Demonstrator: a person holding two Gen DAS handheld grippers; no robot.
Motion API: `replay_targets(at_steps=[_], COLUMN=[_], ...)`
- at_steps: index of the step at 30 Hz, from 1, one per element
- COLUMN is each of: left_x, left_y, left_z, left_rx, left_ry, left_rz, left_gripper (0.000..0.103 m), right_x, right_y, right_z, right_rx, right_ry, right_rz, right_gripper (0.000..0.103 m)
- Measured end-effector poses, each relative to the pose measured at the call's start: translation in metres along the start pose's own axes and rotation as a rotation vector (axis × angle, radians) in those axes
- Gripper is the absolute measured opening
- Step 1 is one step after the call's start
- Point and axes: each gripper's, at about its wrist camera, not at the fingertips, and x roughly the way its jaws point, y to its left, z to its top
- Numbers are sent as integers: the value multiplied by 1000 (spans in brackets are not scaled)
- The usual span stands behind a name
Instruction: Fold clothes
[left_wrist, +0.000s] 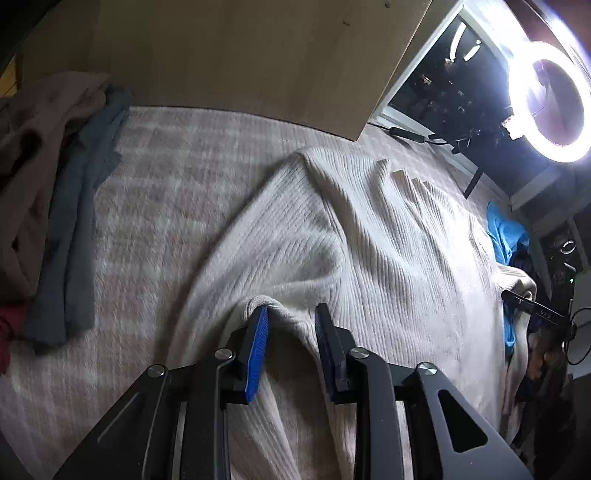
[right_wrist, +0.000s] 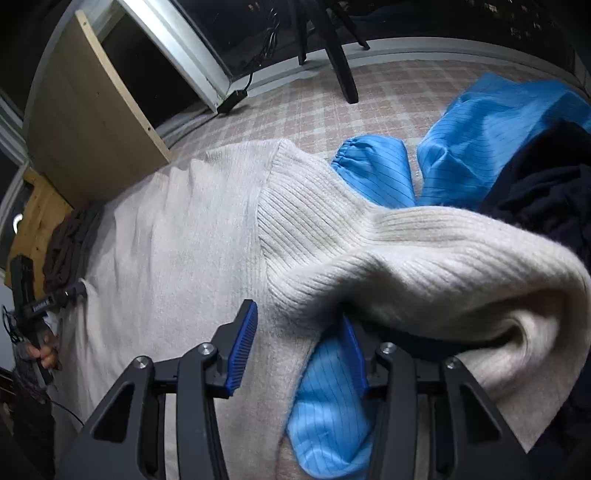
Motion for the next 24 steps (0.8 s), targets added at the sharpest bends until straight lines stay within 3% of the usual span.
replay_targets(at_steps=[1, 3, 5, 8, 10, 12, 14, 20, 24], left_x=[-1, -7, -11, -14, -11, -14, -15, -7, -3], left_y=[-2, -1, 14, 33, 26, 8, -11, -43, -47], left_z=[0, 1, 5, 11, 8, -4, -18, -62, -74], left_rx=[27, 38, 6, -35, 3, 61, 110, 209, 279], left_ry=[-16, -47, -57, -60, -21, 16, 62, 143, 145], left_rz=[44, 93, 114, 136, 126, 89, 46, 11, 142], left_gripper=[1, 0, 0, 0, 0, 9, 36, 36, 31], right_x=[-3, -13, -23, -6, -8, -12, -17, -30, -49], right_y=[1, -1, -7, -17, -13, -8, -3, 17, 24], right_z=[-1, -1, -1, -1, -1, -2, -6, -33, -59], right_rx=[-14, -19, -17, 21, 4, -6, -16, -59, -61], right_ry=[-12, -51, -104, -22, -25, -23, -2, 30, 57], right_rz=[-15, -12, -80, -60, -62, -60, -54, -45, -54], right_gripper=[9, 8, 7, 7, 9, 18, 21, 22, 22])
